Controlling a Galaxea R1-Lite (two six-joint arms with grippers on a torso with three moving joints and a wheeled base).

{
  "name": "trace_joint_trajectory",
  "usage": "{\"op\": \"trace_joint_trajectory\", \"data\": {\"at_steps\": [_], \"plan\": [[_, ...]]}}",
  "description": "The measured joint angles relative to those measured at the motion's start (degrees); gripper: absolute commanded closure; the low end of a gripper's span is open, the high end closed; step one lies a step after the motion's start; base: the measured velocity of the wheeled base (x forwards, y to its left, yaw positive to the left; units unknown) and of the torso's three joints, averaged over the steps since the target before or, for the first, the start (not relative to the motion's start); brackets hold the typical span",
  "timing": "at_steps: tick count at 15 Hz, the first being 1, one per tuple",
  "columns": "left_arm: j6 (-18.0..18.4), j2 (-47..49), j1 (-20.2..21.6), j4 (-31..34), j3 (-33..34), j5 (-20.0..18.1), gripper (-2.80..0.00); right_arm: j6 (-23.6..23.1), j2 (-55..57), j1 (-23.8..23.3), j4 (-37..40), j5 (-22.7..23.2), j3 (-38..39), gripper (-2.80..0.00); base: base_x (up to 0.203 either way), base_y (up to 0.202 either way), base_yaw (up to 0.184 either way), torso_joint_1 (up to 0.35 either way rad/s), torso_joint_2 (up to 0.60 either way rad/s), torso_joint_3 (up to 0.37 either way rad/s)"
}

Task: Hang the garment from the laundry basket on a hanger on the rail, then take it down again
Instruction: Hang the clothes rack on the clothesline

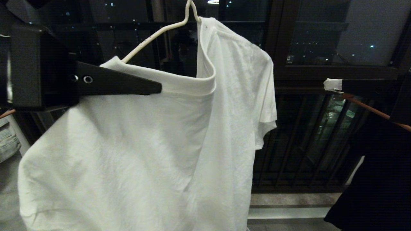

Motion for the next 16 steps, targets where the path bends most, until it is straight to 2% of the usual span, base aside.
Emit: {"op": "trace_joint_trajectory", "data": {"at_steps": [5,8,10,16], "plan": [[0.13,3.77,-2.1,0.0,-2.83,1.1,0.0,0.0,-0.25,-0.02,-0.02,0.0,0.0,0.0,0.0,0.0,0.0,0.0,0.0,0.0],[0.15,5.09,-2.23,-0.05,-3.58,1.37,0.0,0.08,-0.37,0.0,-0.02,0.01,0.09,0.0,0.0,0.0,0.0,0.0,0.0,0.0],[0.16,5.92,-2.28,-0.07,-4.22,3.12,0.0,0.09,-0.37,0.0,0.0,0.05,0.3,0.0,0.0,0.0,0.0,0.0,0.0,0.0],[0.6,8.16,-2.28,-0.07,-5.49,3.48,0.0,0.02,-0.33,0.0,0.0,0.23,0.44,0.0,0.0,0.0,0.0,0.0,0.0,0.0]]}}
